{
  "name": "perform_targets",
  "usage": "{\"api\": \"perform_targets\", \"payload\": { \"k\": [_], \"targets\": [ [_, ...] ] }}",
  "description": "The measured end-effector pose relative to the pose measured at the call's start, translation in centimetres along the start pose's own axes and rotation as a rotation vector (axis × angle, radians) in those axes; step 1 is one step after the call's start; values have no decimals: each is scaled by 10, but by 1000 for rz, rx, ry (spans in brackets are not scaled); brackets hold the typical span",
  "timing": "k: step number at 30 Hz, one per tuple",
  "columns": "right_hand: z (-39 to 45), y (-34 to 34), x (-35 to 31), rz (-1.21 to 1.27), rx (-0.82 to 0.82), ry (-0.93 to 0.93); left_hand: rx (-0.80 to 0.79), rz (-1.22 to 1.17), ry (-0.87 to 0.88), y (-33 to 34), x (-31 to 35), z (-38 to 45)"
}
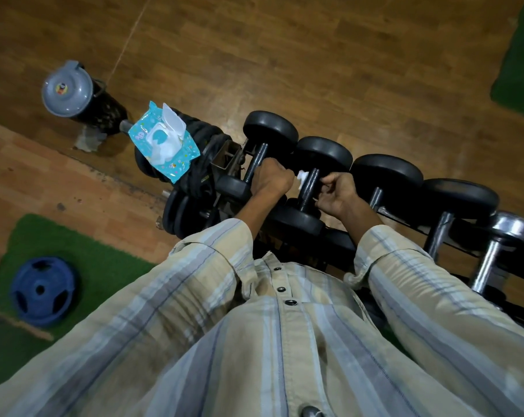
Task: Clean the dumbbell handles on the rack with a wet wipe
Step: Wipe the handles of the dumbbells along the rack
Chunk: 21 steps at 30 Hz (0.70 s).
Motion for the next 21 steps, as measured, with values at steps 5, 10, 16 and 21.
{"api": "perform_targets", "payload": {
  "k": [5,10,16,21],
  "targets": [
    [-28,14,-14,-18,-19,-15,-9,1,13,2,1,-7],
    [-13,3,20,-320,-167,29,-8,29,18,3,1,-13],
    [-15,-3,7,-725,-131,-93,63,98,43,-1,-4,-22],
    [-15,-12,-15,-1173,-54,-260,171,135,154,8,-20,-36]
  ]
}}
Point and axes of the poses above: each hand's wrist, its own z-axis towards the middle knuckle, its own y-axis out of the palm, x = y × z, the point moved 7 cm from there along z, towards the middle knuckle, and after that the axes turned 15 degrees about -y, right-handed, at the moved point
